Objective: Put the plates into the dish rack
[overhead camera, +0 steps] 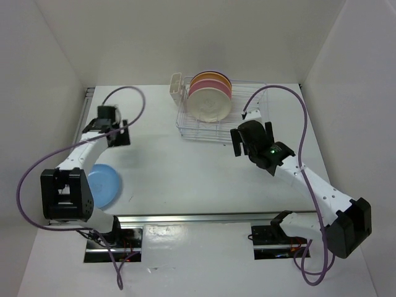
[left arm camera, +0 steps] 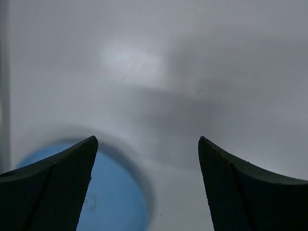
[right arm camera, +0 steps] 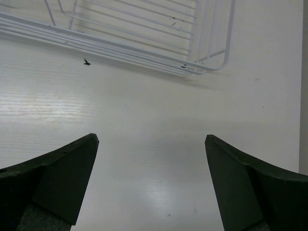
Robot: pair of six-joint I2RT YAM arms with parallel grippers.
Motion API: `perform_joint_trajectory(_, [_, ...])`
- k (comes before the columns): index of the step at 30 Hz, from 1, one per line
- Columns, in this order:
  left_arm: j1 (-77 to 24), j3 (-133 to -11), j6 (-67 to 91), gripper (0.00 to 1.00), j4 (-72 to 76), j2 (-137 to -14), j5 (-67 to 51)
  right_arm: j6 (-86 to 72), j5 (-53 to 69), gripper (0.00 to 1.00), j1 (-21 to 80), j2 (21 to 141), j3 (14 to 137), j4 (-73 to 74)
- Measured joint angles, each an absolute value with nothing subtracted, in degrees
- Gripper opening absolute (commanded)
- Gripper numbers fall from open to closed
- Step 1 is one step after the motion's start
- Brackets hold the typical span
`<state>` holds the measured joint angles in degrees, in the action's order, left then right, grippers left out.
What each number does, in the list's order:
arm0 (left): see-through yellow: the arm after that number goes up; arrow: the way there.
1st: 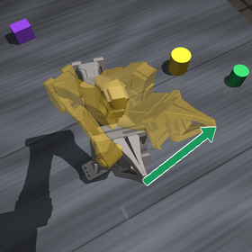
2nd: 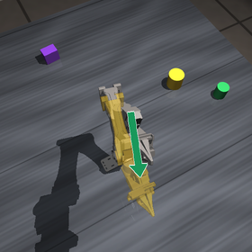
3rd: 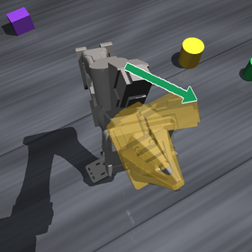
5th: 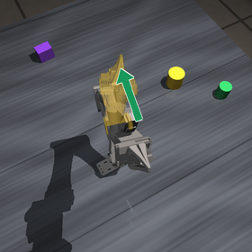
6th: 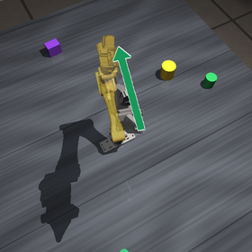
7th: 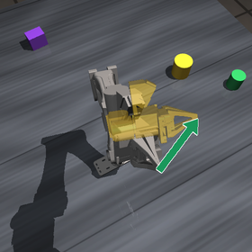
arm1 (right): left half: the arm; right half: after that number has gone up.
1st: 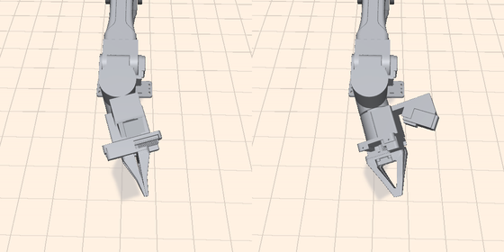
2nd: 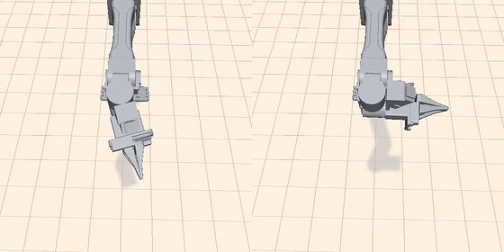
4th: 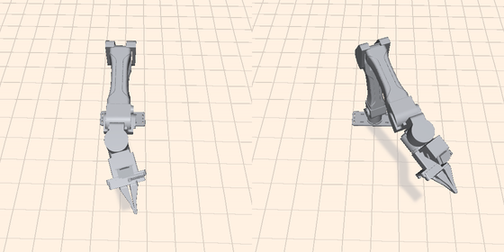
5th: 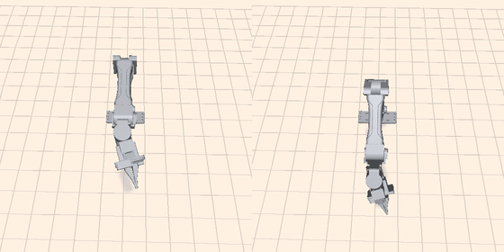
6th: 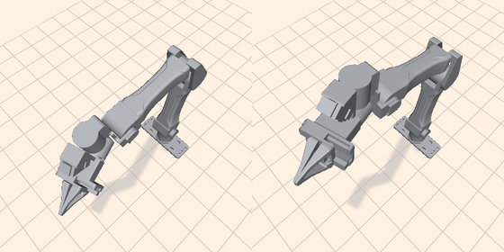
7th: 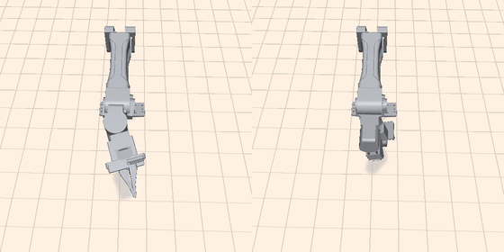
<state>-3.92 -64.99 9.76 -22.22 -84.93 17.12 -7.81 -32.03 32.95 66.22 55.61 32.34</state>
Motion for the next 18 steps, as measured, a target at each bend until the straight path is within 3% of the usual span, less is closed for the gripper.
perform_joint_trajectory(5, [16.7,-56.3,15.4,0.89,-34.1,-84.9,8.1,-7.8,-30.5,1.00,32.9,63.0,55.5,32.1])
perform_joint_trajectory(18, [23.6,-53.8,17.1,0.89,-34.1,-82.5,8.1,-7.6,-30.2,1.00,32.9,54.5,52.6,31.5])
